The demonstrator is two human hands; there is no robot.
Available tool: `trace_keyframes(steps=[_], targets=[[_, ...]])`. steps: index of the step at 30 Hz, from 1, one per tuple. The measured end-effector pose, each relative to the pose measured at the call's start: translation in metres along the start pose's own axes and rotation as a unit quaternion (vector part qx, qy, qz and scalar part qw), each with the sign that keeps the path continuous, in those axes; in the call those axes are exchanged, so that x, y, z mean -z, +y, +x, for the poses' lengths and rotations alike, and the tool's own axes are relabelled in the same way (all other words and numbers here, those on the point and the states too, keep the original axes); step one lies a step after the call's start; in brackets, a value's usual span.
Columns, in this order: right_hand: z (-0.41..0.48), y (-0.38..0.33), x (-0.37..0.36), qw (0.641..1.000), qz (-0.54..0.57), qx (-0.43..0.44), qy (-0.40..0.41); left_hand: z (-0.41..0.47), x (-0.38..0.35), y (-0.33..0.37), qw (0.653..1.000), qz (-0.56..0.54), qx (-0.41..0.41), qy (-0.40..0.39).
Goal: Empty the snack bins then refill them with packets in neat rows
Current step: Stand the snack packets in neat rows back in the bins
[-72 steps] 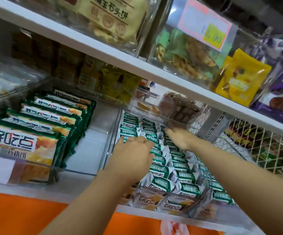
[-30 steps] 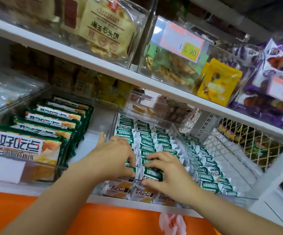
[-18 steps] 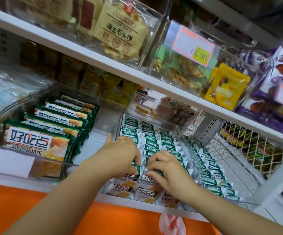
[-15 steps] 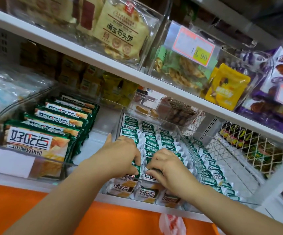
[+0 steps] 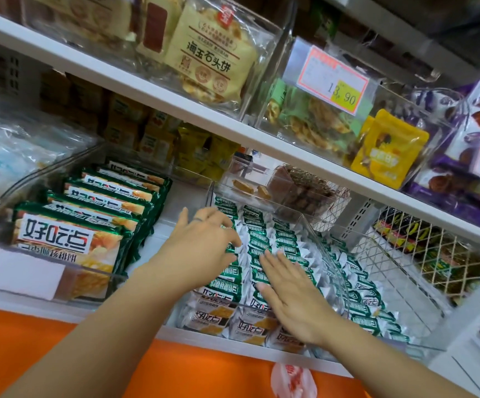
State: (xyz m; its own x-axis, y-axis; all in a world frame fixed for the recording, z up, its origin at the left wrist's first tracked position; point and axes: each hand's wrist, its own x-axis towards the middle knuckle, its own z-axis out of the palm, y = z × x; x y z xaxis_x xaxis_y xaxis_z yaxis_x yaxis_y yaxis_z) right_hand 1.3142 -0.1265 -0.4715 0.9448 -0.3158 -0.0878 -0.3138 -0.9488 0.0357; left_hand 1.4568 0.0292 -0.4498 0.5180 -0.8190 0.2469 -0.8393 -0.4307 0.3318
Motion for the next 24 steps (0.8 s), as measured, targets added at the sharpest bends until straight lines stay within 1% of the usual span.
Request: trace_keyframes(steps=[2,4,8,9,12,17,19,22,24], targets=[[-0.001,-0.002,0.008,0.999,-0.012,-0.009,-0.048,0.001,0.000,-0.007,1.000,0.001,0.019,0.014],[-0.002,-0.004,0.019,0.997,-0.021,-0.019,-0.069,0.001,0.000,-0.014,0.999,-0.006,0.030,0.016],[0.024,-0.005,0.037,0.999,0.023,-0.030,-0.002,0.001,0.000,-0.018,0.999,-0.025,0.042,0.021],[0.034,-0.007,0.039,0.999,0.032,-0.031,0.003,0.001,0.000,-0.018,0.999,-0.026,0.044,0.020],[0.057,-0.012,0.033,0.998,0.031,-0.040,-0.032,0.000,-0.002,-0.019,0.999,-0.024,0.043,0.017],[0.056,-0.013,0.029,0.995,0.014,-0.043,-0.088,0.001,0.000,-0.024,0.998,-0.052,0.037,0.014],[0.058,-0.009,0.039,0.995,0.036,-0.042,-0.079,0.004,0.000,-0.024,0.997,-0.062,0.035,0.012],[0.074,0.000,0.048,0.995,0.077,-0.046,-0.034,0.006,-0.001,-0.024,0.997,-0.065,0.032,0.009],[0.086,0.006,0.047,0.995,0.070,-0.060,-0.041,0.005,-0.001,-0.025,0.997,-0.068,0.029,0.005]])
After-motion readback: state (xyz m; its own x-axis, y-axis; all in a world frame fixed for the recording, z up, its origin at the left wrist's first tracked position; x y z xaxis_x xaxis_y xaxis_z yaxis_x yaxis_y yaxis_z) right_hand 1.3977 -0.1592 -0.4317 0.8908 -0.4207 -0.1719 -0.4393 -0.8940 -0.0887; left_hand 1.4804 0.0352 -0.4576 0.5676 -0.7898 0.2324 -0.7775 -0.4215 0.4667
